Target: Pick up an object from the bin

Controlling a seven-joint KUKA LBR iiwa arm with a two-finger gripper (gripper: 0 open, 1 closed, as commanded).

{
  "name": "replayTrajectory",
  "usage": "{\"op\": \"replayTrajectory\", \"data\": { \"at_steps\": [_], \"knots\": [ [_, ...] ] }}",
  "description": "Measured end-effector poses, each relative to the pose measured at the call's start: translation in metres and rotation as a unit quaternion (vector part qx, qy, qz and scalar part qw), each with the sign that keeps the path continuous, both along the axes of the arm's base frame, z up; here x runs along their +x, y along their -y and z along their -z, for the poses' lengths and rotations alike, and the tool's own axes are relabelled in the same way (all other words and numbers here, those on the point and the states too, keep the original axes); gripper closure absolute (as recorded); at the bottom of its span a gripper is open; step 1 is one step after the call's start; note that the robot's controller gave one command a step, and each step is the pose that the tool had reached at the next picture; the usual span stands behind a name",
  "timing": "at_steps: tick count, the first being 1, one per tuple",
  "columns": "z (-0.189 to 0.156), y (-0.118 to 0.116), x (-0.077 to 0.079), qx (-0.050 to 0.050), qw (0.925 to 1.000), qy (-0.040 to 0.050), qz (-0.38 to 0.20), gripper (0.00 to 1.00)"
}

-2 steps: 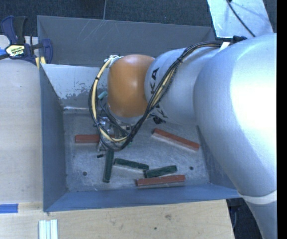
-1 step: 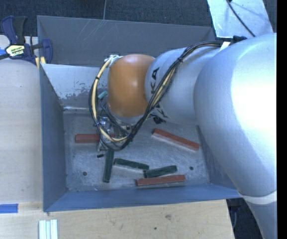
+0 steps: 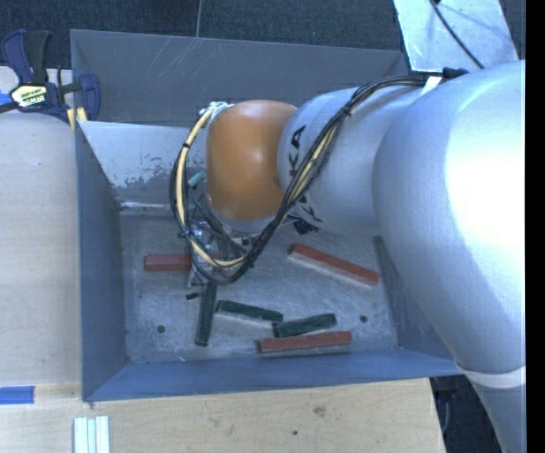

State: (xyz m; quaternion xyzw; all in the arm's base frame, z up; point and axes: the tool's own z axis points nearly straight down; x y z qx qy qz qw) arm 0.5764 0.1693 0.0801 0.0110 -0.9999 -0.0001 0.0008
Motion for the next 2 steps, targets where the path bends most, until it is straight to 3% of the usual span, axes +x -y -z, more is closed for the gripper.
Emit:
{"op": "replayTrajectory", "data": {
  "at_steps": [1,2],
  "knots": [
    [-0.021,0.001,-0.002,-0.001,1.0000,-0.0033,0.000,1.00],
    [-0.045,0.000,0.000,0.000,1.0000,0.0007,0.000,1.00]
  ]
}}
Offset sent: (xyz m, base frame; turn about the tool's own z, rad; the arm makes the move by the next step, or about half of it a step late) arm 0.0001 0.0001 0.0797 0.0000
